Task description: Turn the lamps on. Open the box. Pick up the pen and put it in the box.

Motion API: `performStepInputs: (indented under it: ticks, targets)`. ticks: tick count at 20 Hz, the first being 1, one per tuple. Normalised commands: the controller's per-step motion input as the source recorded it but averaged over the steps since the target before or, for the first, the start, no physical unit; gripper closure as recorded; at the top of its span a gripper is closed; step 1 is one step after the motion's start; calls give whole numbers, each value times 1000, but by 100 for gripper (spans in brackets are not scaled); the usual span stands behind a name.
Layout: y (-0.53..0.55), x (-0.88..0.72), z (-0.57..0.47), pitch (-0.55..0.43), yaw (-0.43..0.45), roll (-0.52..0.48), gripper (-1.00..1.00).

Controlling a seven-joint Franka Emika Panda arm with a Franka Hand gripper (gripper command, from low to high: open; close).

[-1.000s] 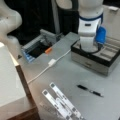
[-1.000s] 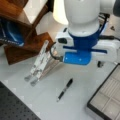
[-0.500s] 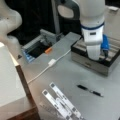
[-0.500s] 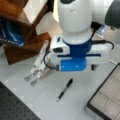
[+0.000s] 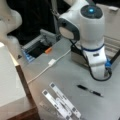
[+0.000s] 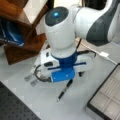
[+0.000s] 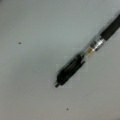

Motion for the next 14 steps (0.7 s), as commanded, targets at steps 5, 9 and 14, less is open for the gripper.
performStepInputs:
  ticks: [5,9,14]
  targets:
    - [-74,340,-76,73,220,-167,-100]
    - [-66,293,46,74,246,-166,-100]
    - [-108,240,36,156,405,-130,-100]
